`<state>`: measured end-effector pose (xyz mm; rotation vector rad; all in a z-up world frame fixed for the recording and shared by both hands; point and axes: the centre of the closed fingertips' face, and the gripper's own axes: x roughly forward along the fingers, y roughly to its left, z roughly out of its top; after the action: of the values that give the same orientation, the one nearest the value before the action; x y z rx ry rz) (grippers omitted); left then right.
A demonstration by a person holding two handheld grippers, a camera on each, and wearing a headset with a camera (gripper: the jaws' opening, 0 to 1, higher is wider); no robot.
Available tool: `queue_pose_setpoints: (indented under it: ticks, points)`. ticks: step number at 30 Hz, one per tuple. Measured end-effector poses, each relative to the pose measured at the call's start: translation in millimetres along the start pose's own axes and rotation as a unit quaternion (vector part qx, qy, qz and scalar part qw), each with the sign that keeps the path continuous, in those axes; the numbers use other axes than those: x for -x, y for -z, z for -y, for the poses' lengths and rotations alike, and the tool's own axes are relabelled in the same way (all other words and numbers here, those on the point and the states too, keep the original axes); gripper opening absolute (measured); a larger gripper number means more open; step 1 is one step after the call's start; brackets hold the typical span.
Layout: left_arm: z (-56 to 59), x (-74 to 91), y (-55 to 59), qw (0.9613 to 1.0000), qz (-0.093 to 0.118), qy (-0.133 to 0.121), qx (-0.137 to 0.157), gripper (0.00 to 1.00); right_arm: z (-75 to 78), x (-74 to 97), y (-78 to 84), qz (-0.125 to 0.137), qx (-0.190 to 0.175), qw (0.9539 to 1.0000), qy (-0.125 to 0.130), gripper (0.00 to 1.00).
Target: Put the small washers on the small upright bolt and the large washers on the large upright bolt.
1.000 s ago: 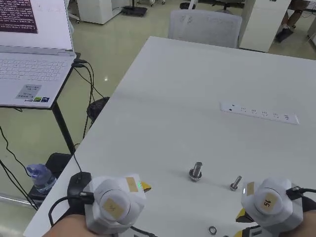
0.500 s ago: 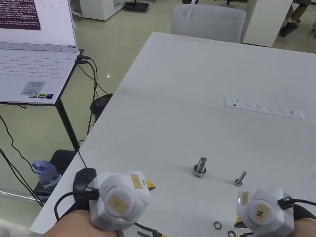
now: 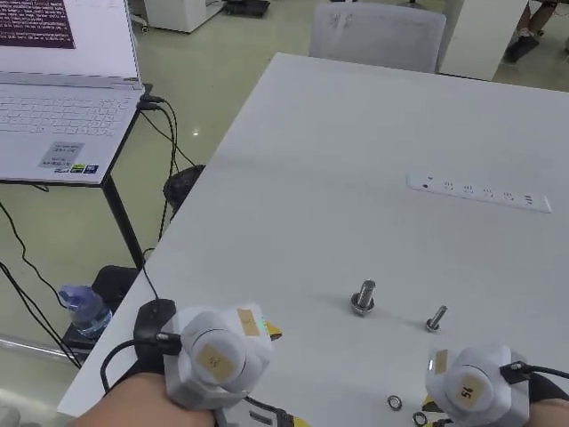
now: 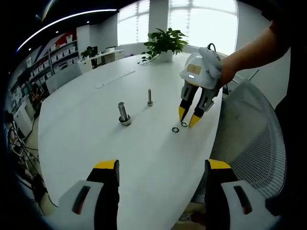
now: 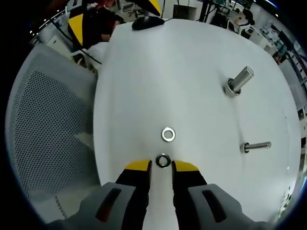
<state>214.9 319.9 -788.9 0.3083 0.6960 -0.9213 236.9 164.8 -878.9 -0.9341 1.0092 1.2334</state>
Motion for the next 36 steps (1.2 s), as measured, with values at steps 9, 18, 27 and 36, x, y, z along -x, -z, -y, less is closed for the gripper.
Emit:
queue_pose_setpoints:
  ticks: [9,18,27,36]
  points:
    - [4.1,0.0,3.5,1.0000,0.002,0.000,0.004,0.71,2.3,-2.6,-1.9,-0.019,-0.011,0.9997,0.005,0.15]
    - [5.6,-1.9,-3.6,1.0000,0.006,-0.003,0.000,0.70,3.4,-2.1,-2.0,-0.040,-0.013,0.9991,0.008,0.13]
    - [5.9,-2.2,-9.6,0.9999,0.011,-0.009,-0.001,0.69,5.0,-2.1,-2.3,-0.008,-0.037,0.9993,0.007,0.12]
    - [7.7,-1.0,-12.2,0.9998,0.013,-0.013,0.004,0.70,5.8,6.6,0.4,-0.006,-0.051,0.9987,-0.001,0.12]
